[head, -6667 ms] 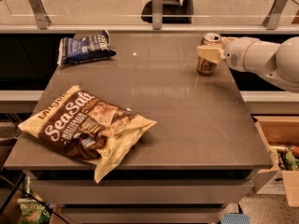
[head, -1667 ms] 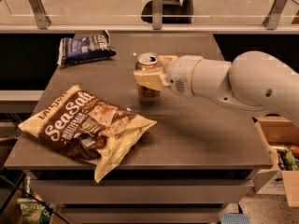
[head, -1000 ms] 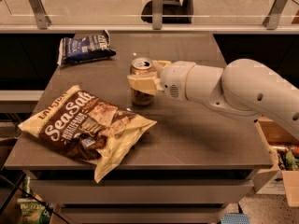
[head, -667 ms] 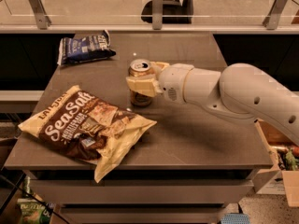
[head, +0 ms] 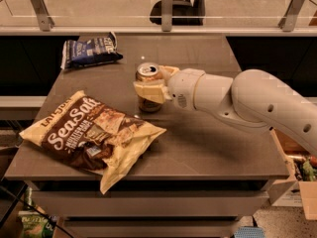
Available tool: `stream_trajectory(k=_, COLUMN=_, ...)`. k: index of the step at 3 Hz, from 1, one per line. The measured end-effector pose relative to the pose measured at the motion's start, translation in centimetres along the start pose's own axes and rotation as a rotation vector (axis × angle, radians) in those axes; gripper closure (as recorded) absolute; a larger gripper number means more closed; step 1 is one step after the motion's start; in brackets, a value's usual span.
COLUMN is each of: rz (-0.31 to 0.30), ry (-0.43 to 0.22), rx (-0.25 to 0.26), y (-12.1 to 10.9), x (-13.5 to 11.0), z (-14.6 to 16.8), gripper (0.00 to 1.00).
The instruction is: Move orange can near brown chip bag
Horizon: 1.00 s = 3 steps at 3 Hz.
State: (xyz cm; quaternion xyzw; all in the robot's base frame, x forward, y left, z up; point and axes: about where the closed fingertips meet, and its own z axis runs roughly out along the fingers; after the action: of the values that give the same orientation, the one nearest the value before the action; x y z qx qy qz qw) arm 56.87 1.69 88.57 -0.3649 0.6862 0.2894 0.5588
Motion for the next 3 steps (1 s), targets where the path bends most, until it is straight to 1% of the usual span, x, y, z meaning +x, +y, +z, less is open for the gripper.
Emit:
stream_trajectory(k=1, rz=0.0, ry=0.0, rx=0.0, y=0.01, x=-0.01, z=0.01, gripper=0.59)
stream_trajectory(k=3, rz=-0.001, ry=0.0, rx=-0.001, y=0.07, x=-0.04, z=0.05, gripper=0.13)
